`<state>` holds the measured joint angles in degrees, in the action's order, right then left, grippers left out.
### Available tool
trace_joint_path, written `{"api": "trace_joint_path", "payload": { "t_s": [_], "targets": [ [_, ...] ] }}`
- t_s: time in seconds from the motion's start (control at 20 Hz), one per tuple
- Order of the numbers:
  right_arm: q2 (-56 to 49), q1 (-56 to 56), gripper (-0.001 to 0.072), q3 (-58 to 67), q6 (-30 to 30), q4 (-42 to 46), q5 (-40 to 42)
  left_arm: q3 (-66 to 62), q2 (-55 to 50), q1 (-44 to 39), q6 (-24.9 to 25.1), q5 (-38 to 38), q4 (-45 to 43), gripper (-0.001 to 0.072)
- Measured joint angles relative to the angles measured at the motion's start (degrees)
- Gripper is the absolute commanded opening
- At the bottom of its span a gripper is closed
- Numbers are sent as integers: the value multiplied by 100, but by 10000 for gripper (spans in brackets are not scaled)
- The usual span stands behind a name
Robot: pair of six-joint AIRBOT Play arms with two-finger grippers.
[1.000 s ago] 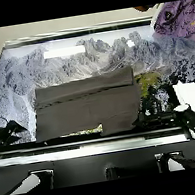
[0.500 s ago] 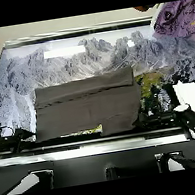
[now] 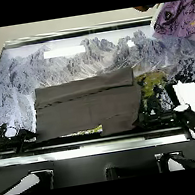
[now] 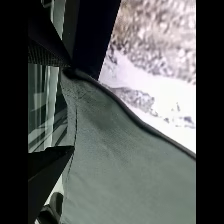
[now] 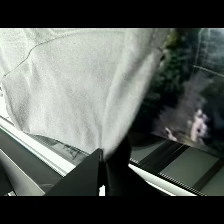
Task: Fold the clothes and pants, and hang the long-sleeved shirts on hangers.
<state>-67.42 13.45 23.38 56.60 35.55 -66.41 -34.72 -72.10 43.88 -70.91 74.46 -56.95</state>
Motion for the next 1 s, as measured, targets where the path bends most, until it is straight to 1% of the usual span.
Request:
{"api": "trace_joint_path", "payload": {
  "t_s": [0.1, 0.15, 0.4, 0.5, 0.55, 0.6, 0.65, 0.7, 0.75, 0.8, 1.0],
  "targets": [
    [0, 0, 35, 0, 0, -2, -2, 0, -22, 0, -9, 2, 0, 529],
    [0, 0, 35, 0, 4, -7, -15, 0, -31, 0, -15, 2, 0, 503],
    [0, -2, 35, 0, 24, -35, -44, 0, -184, -17, -94, 0, -9, 495],
    [0, -2, 35, 0, 24, -42, -50, 0, -282, -63, -105, 4, -11, 358],
    [0, 0, 35, 0, 28, -44, -55, 0, -323, -92, -105, -24, -35, 354],
    [2, -2, 35, 0, 44, -42, -63, 0, -352, -125, -111, -48, -26, 220],
    [7, -2, 35, 0, 46, -44, -63, 4, -376, -149, -125, -127, -39, 147],
    [22, -2, 34, 0, 55, -44, -66, 7, -391, -170, -129, -195, -61, 108],
    [57, -2, 34, 0, 66, -42, -66, 7, -400, -184, -140, -247, -59, 31],
    [107, -2, 34, 0, 68, -42, -66, 4, -409, -195, -153, -282, -55, 16],
    [516, -2, 33, 0, 234, -15, -109, 0, -291, -214, -315, -407, -79, 13]
  ]
}}
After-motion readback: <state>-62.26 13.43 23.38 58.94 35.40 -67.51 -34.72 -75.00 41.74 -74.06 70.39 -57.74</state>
